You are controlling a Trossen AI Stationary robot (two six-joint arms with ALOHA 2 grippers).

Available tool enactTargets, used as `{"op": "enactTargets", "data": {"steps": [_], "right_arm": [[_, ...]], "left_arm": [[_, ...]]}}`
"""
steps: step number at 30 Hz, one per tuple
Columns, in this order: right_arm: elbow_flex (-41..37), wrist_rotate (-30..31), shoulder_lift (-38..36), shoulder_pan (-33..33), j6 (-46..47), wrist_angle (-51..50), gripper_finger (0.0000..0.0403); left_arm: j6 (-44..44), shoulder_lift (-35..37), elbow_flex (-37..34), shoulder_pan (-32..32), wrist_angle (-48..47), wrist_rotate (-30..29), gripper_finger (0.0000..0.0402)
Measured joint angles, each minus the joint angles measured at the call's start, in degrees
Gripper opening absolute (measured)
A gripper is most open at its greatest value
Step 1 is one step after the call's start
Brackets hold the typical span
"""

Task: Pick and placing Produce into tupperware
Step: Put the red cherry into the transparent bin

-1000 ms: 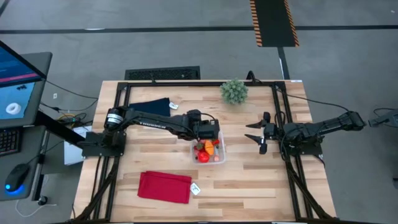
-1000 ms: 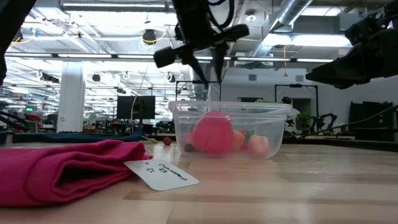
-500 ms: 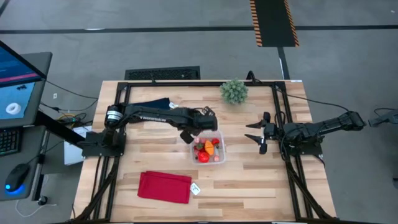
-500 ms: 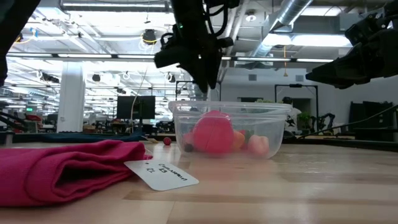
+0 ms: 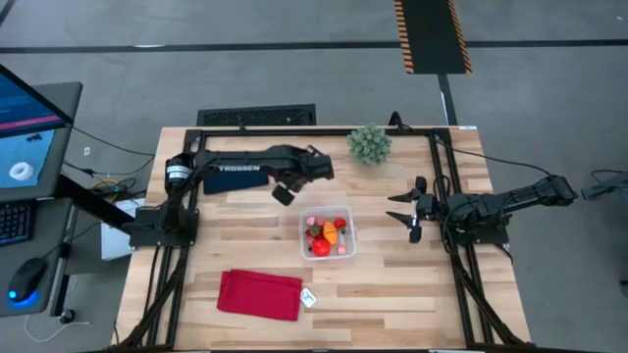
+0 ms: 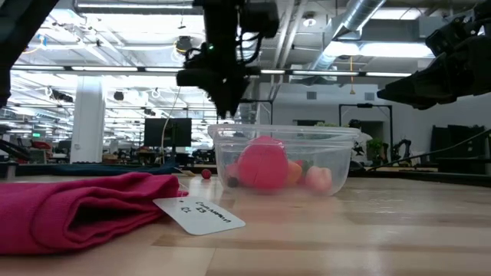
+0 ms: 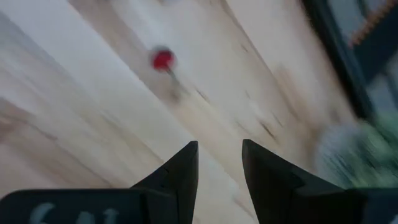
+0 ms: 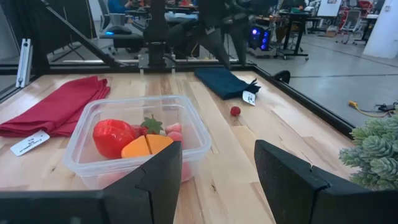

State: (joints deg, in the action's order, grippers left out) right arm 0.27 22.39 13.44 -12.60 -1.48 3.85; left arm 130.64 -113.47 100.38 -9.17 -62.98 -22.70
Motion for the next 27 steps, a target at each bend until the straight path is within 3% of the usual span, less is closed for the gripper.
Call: {"op": "enactTargets", "data": {"steps": [10,17,27], "right_arm": [[0.0,0.0,0.0,0.0,0.0,0.0,0.0224],[0.0,0.0,0.0,0.0,0.0,0.0,0.0224],[0.0,0.0,0.0,0.0,0.0,0.0,0.0224]], "left_arm": [[-2.3,-0.5,0.0,-5.5,-1.0,1.2,0.0114],[1.2,-4.0,-0.2,-6.0,0.3,13.3,0.0114],[2.4,-5.5,-0.2,-6.6,-1.6,14.6,0.0114]]}}
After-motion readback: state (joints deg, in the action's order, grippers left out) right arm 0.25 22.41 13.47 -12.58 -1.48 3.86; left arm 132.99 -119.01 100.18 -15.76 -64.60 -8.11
